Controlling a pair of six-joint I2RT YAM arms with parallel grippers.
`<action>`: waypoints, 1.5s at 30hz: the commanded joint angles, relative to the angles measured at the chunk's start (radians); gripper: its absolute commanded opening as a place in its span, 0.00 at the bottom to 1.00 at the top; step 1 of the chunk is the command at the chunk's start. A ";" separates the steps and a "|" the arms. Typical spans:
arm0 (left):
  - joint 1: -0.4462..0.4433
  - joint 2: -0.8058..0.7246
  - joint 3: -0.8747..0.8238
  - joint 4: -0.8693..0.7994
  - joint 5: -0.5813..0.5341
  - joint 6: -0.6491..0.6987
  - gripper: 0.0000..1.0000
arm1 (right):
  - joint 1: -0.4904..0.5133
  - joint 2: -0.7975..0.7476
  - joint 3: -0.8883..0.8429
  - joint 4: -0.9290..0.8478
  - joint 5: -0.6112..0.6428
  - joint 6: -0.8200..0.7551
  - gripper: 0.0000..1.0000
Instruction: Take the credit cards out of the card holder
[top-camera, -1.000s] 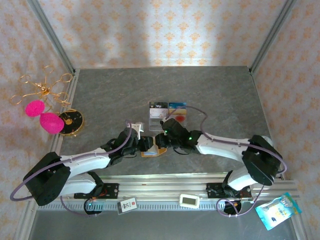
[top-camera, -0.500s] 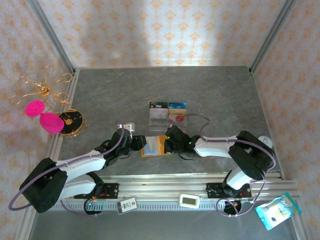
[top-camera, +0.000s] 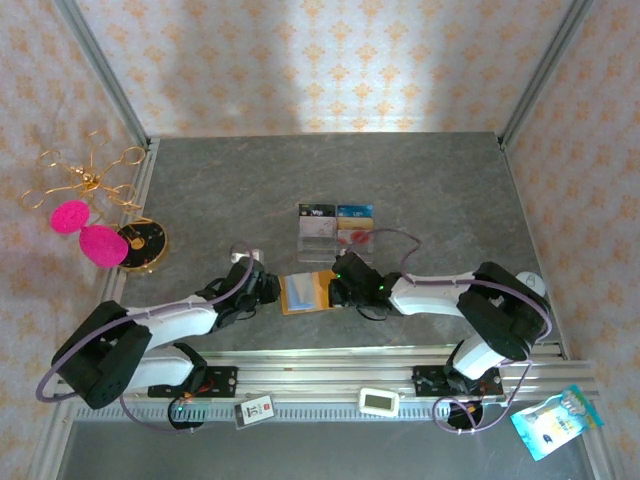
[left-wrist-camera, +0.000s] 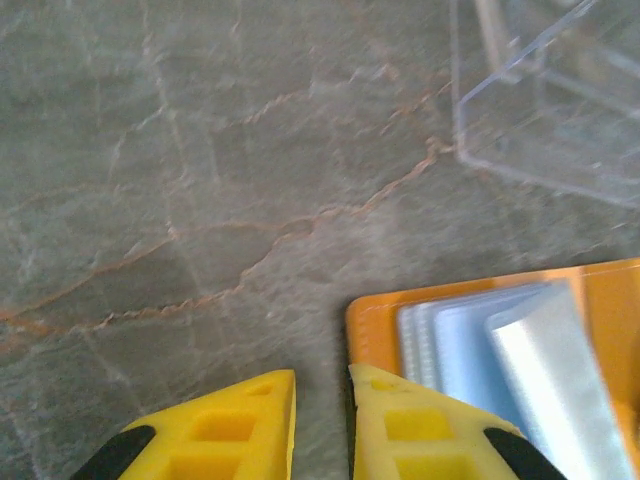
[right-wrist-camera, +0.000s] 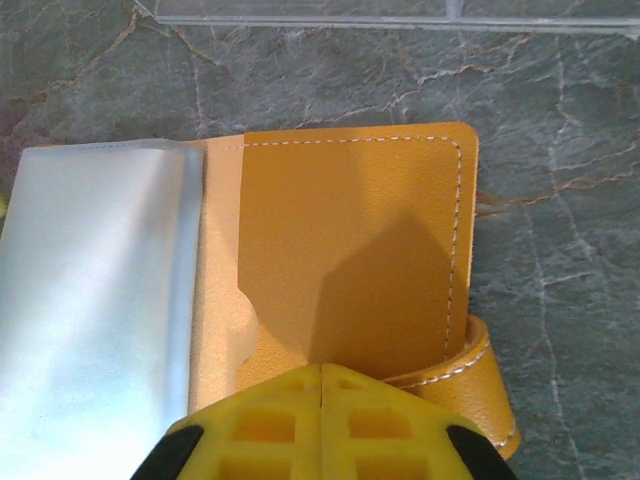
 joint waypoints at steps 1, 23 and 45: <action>0.005 0.037 0.014 0.027 0.023 -0.009 0.19 | -0.008 -0.007 -0.029 -0.028 0.038 -0.001 0.07; 0.004 -0.164 0.035 -0.095 -0.046 0.004 0.29 | 0.122 -0.062 0.293 -0.265 0.164 -0.130 0.54; 0.005 -0.453 0.028 -0.258 -0.228 0.004 0.75 | 0.198 0.274 0.480 -0.375 0.251 -0.168 0.79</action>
